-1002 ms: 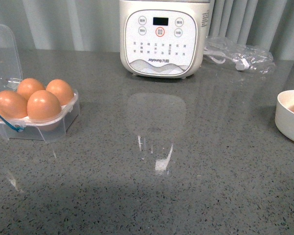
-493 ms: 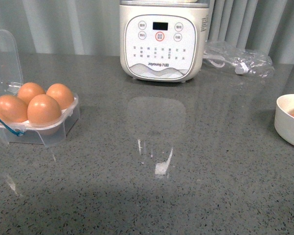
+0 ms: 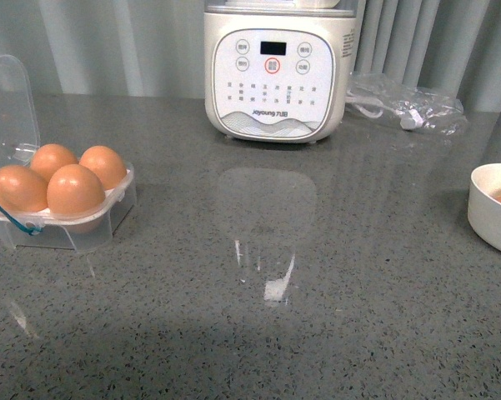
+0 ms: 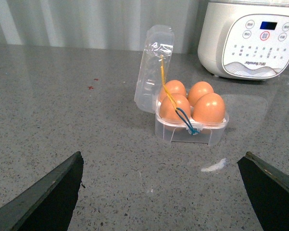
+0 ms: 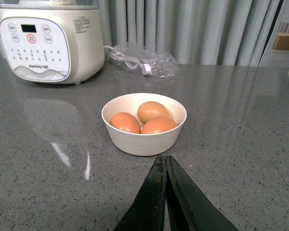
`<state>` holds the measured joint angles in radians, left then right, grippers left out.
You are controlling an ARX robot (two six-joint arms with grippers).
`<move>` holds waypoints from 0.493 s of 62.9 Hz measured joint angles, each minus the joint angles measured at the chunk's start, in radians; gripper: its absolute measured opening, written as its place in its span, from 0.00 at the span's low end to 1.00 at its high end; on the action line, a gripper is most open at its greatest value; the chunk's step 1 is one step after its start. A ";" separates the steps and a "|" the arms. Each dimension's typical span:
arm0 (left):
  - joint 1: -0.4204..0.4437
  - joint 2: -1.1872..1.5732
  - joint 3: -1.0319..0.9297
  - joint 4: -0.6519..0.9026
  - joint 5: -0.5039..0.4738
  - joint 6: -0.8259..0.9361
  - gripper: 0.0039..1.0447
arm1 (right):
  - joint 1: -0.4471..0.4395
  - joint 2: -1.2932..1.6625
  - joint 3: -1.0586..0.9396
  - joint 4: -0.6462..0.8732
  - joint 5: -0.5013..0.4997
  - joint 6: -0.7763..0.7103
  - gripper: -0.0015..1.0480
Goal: Put egg into box
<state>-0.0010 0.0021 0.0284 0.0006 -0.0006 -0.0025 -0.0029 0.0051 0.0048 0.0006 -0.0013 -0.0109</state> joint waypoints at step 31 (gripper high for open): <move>0.000 0.000 0.000 0.000 0.000 0.000 0.94 | 0.000 -0.001 0.000 0.000 0.000 0.000 0.69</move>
<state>-0.0010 0.0021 0.0284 0.0006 -0.0010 -0.0025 -0.0029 0.0044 0.0048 0.0006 -0.0013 -0.0109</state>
